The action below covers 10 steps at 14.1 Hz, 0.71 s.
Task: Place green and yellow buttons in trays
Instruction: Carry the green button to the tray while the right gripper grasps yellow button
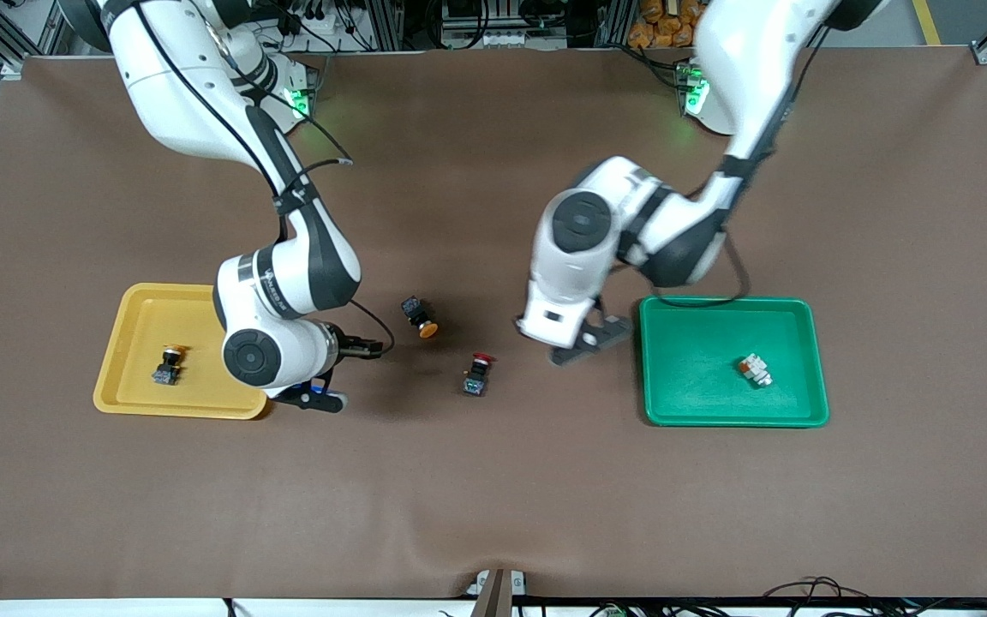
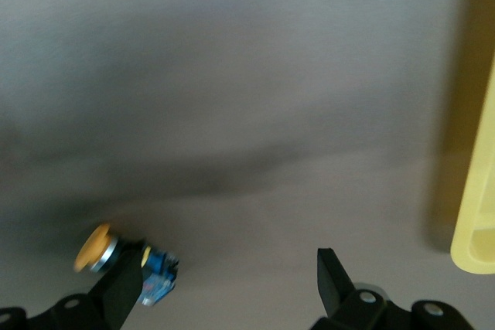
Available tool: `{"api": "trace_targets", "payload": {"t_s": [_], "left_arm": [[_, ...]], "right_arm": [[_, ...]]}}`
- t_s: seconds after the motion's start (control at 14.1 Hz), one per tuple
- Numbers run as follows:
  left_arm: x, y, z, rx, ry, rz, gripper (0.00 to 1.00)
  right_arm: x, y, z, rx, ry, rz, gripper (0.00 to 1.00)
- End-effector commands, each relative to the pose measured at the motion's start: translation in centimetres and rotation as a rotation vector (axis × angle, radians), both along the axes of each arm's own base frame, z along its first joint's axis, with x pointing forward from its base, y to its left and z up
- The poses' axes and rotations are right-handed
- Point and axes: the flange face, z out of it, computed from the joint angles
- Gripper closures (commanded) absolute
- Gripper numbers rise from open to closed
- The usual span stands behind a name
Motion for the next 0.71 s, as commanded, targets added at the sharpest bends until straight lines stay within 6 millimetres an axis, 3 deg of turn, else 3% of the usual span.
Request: {"api": "trace_targets", "payload": {"t_s": [0.0,0.35,0.64], "left_arm": [[2.9,6.4,0.8,0.027,0.005,-0.086,1.00],[5.7,16.8,-4.3,0.048,0.109,-0.150,1.00],[6.3,20.6,-6.9,0.044,0.147,-0.169,1.00]], "right_arm": [[-1.9,1.9,1.6,0.066,-0.030,0.054,0.00],[-4.9,5.5,-1.3,0.105,-0.126,0.092,0.00],[-7.1,7.4,-3.4,0.104,-0.163,0.121,0.00]]}}
